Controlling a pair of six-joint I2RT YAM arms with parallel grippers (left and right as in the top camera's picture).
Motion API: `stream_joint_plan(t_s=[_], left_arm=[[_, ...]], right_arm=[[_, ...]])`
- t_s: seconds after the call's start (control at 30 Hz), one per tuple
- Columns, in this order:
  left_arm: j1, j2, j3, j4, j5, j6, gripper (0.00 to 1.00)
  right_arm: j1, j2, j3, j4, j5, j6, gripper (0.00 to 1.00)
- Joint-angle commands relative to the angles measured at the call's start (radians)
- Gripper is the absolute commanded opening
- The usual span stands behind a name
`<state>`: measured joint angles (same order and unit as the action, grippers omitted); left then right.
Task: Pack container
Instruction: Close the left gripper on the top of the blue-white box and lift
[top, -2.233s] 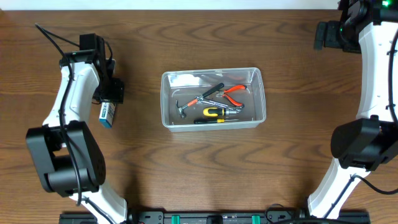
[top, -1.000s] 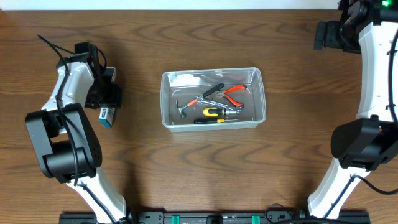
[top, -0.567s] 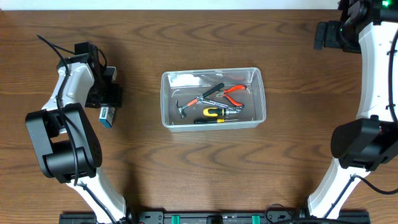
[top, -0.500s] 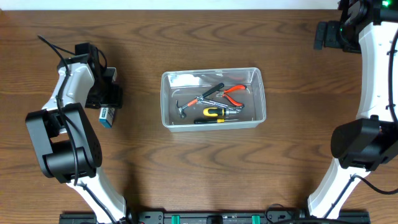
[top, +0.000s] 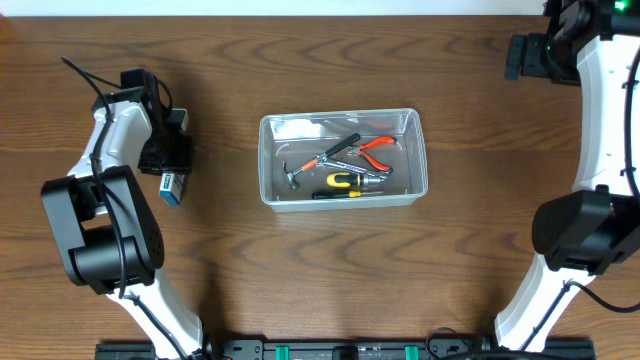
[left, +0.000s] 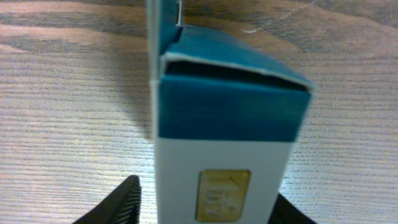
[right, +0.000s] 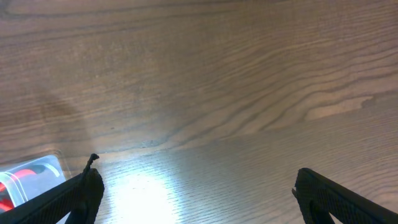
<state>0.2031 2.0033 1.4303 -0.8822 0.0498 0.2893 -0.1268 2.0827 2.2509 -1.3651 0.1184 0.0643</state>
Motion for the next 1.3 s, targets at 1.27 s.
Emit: stream_joint_plan(t_s=[1.27], left_arm=[[0.006,-0.047,0.026,-0.003,0.011,0.005,0.06]], right_arm=[[0.001,-0.001,0.011,0.000,0.008,-0.002,0.99]])
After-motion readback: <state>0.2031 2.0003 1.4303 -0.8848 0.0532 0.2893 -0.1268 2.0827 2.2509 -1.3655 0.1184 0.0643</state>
